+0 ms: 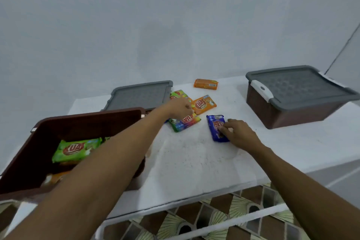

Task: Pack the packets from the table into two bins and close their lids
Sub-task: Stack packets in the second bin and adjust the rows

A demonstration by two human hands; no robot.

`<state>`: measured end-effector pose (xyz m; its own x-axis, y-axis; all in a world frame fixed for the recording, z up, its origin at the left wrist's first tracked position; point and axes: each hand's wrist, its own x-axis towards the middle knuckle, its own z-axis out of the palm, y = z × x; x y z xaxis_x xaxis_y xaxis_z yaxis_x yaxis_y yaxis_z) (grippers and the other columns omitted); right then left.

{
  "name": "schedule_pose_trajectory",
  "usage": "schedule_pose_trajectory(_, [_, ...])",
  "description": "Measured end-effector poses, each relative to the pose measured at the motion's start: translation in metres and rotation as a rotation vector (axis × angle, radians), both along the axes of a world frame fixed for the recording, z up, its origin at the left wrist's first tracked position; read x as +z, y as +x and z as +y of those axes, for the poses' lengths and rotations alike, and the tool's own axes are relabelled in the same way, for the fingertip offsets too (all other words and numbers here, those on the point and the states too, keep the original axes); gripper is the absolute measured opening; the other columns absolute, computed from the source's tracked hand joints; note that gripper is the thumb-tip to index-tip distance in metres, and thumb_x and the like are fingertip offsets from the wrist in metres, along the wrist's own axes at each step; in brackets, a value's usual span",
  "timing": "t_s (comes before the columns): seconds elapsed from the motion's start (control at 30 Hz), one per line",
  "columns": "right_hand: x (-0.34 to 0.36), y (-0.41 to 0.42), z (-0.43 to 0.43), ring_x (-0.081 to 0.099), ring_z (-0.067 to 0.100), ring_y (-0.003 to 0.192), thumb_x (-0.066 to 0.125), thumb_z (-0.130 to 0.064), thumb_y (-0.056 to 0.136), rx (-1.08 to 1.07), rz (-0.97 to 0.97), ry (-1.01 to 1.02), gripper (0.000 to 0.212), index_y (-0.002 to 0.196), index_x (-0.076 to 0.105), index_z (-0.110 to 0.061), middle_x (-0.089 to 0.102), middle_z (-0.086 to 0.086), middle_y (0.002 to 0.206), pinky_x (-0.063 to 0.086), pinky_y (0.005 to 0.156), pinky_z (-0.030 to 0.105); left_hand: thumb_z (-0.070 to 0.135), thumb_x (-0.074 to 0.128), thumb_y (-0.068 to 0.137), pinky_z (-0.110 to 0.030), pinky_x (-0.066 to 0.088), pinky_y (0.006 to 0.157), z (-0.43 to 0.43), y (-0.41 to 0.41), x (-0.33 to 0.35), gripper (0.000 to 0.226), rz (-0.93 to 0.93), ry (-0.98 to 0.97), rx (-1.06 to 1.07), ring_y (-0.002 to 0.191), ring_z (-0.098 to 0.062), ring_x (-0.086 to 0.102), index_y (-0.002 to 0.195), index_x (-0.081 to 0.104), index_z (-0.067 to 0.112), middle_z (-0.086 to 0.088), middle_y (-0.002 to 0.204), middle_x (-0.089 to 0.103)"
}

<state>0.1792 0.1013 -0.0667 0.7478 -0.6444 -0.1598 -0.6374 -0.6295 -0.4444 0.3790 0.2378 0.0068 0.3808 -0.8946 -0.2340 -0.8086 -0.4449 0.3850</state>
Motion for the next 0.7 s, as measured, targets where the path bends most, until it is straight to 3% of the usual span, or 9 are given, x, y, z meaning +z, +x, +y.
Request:
schedule_pose_trajectory(0.07, [-0.001, -0.006, -0.002, 0.058, 0.02, 0.1, 0.057, -0.046, 0.092, -0.044, -0.035, -0.033, 0.027, 0.102, 0.065, -0.022, 0.065, 0.006, 0.119, 0.049, 0.077, 0.034, 0.026, 0.045, 0.099, -0.035, 0.044, 0.077, -0.019, -0.007, -0.018, 0.033, -0.017, 0.028, 0.095, 0.087, -0.023, 0.054, 0.105, 0.064, 0.0, -0.014, 0.1, 0.064])
schedule_pose_trajectory(0.13, [-0.008, -0.012, -0.004, 0.059, 0.018, 0.092, 0.064, -0.048, 0.087, -0.093, -0.072, -0.103, 0.027, 0.091, 0.059, -0.022, 0.067, 0.002, 0.108, 0.051, 0.075, 0.037, 0.023, 0.046, 0.098, -0.035, 0.045, 0.08, -0.03, -0.014, -0.038, 0.027, -0.058, 0.02, 0.199, 0.097, -0.027, 0.057, 0.108, 0.06, 0.003, -0.016, 0.111, 0.063])
schedule_pose_trajectory(0.2, [-0.011, -0.013, -0.007, 0.059, 0.019, 0.095, 0.072, -0.045, 0.082, -0.147, -0.144, -0.038, 0.031, 0.096, 0.053, -0.024, 0.066, 0.0, 0.109, 0.052, 0.081, 0.042, 0.024, 0.051, 0.096, -0.041, 0.049, 0.089, -0.033, -0.019, -0.061, 0.026, -0.105, -0.019, 0.319, 0.108, -0.03, 0.055, 0.116, 0.055, 0.008, -0.014, 0.121, 0.058])
schedule_pose_trajectory(0.3, [-0.009, -0.006, -0.016, 0.061, 0.021, 0.104, 0.077, -0.034, 0.079, -0.212, -0.177, 0.177, 0.05, 0.117, 0.045, -0.026, 0.064, 0.002, 0.118, 0.053, 0.089, 0.045, 0.035, 0.063, 0.09, -0.049, 0.045, 0.099, -0.031, -0.022, -0.077, 0.043, -0.145, -0.068, 0.468, 0.12, -0.034, 0.048, 0.126, 0.052, 0.015, -0.014, 0.134, 0.045])
schedule_pose_trajectory(0.37, [-0.008, 0.0, -0.019, 0.059, 0.023, 0.113, 0.075, -0.033, 0.082, -0.238, -0.122, 0.254, 0.066, 0.135, 0.038, -0.024, 0.061, 0.004, 0.127, 0.05, 0.095, 0.048, 0.038, 0.07, 0.085, -0.048, 0.046, 0.099, -0.029, -0.022, -0.077, 0.05, -0.056, -0.09, 0.538, 0.118, -0.034, 0.049, 0.124, 0.053, 0.013, -0.014, 0.135, 0.04])
schedule_pose_trajectory(0.43, [-0.013, 0.008, -0.019, 0.05, 0.028, 0.125, 0.069, -0.046, 0.084, -0.248, -0.029, 0.195, 0.077, 0.145, 0.028, -0.022, 0.053, 0.006, 0.138, 0.043, 0.102, 0.05, 0.035, 0.074, 0.082, -0.044, 0.049, 0.095, -0.027, -0.022, -0.075, 0.052, -0.021, -0.089, 0.557, 0.115, -0.031, 0.052, 0.123, 0.052, 0.012, -0.012, 0.133, 0.042])
schedule_pose_trajectory(0.53, [-0.016, 0.017, -0.01, 0.04, 0.031, 0.132, 0.061, -0.062, 0.082, -0.268, 0.077, 0.036, 0.081, 0.144, 0.032, -0.018, 0.044, 0.01, 0.143, 0.033, 0.105, 0.048, 0.032, 0.077, 0.078, -0.046, 0.05, 0.095, -0.025, -0.024, -0.072, 0.062, 0.026, -0.092, 0.552, 0.115, -0.031, 0.053, 0.128, 0.043, 0.015, -0.011, 0.132, 0.044])
schedule_pose_trajectory(0.63, [-0.014, 0.025, -0.009, 0.046, 0.029, 0.126, 0.068, -0.059, 0.078, -0.269, 0.092, 0.09, 0.076, 0.135, 0.04, -0.017, 0.048, 0.009, 0.138, 0.039, 0.103, 0.045, 0.027, 0.077, 0.08, -0.043, 0.049, 0.095, -0.021, -0.023, -0.067, 0.065, 0.182, -0.073, 0.522, 0.116, -0.028, 0.053, 0.132, 0.04, 0.012, -0.01, 0.131, 0.051])
schedule_pose_trajectory(0.7, [-0.009, 0.029, -0.008, 0.052, 0.027, 0.119, 0.076, -0.049, 0.076, -0.243, 0.057, 0.19, 0.074, 0.132, 0.041, -0.016, 0.05, 0.008, 0.135, 0.049, 0.095, 0.042, 0.024, 0.074, 0.083, -0.036, 0.049, 0.093, -0.017, -0.022, -0.061, 0.06, 0.409, -0.115, 0.548, 0.111, -0.024, 0.054, 0.133, 0.044, 0.011, -0.009, 0.133, 0.053])
